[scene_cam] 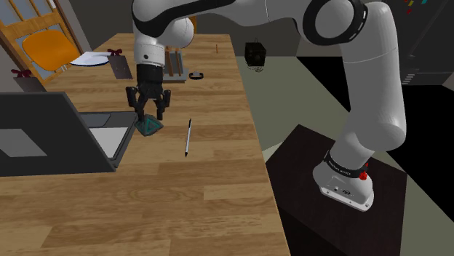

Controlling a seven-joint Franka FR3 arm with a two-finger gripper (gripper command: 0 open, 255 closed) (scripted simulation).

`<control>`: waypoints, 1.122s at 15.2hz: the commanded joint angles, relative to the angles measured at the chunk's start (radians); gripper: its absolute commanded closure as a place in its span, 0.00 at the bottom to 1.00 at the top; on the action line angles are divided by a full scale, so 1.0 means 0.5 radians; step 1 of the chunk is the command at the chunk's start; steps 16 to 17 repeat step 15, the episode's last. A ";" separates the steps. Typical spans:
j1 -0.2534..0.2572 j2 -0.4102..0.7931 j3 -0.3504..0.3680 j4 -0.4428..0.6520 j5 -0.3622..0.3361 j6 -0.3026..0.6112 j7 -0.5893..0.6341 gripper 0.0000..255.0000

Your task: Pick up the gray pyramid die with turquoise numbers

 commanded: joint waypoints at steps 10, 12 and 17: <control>0.001 -0.027 0.008 0.235 -0.013 -0.234 0.117 1.00; 0.002 -0.026 0.010 0.288 -0.016 -0.280 0.140 1.00; 0.003 -0.024 0.011 0.320 -0.017 -0.307 0.154 1.00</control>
